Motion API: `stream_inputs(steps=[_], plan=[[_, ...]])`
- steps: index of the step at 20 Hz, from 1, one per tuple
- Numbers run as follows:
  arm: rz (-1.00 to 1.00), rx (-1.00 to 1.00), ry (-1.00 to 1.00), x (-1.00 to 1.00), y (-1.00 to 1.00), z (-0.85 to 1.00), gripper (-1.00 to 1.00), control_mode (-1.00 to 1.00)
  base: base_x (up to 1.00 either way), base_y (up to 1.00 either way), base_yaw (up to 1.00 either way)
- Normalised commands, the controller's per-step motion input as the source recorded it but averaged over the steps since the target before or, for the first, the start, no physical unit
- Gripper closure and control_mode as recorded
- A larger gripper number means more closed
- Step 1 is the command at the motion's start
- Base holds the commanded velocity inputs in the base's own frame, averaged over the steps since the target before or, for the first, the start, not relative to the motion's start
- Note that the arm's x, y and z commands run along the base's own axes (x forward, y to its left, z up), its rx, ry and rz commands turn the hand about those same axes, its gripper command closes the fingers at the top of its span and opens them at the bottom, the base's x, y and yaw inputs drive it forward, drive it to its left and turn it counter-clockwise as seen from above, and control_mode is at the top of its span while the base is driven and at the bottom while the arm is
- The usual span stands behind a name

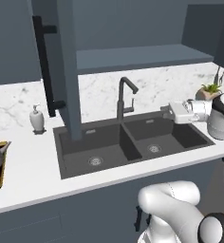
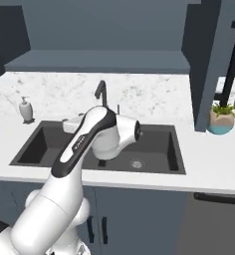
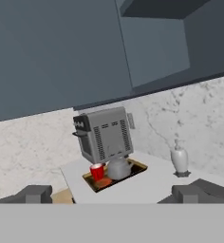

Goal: Pick the kettle from the counter and place it on the tray. Then pick the mug from the cabinet and place it on the tray. Then close the cabinet doors.

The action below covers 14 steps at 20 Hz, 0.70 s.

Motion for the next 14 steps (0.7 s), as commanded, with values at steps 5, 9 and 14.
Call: stream_inputs(steps=[5,9,14], plan=[[0.00,0.00,0.00,0.00,0.00,0.00,-1.00,1.00,0.26,-0.45,0.10],[0.00,0.00,0.00,0.00,0.00,0.00,-1.00,1.00,0.22,-0.11,0.17],[0.00,0.00,0.00,0.00,0.00,0.00,-1.00,1.00,0.19,-0.15,0.23]])
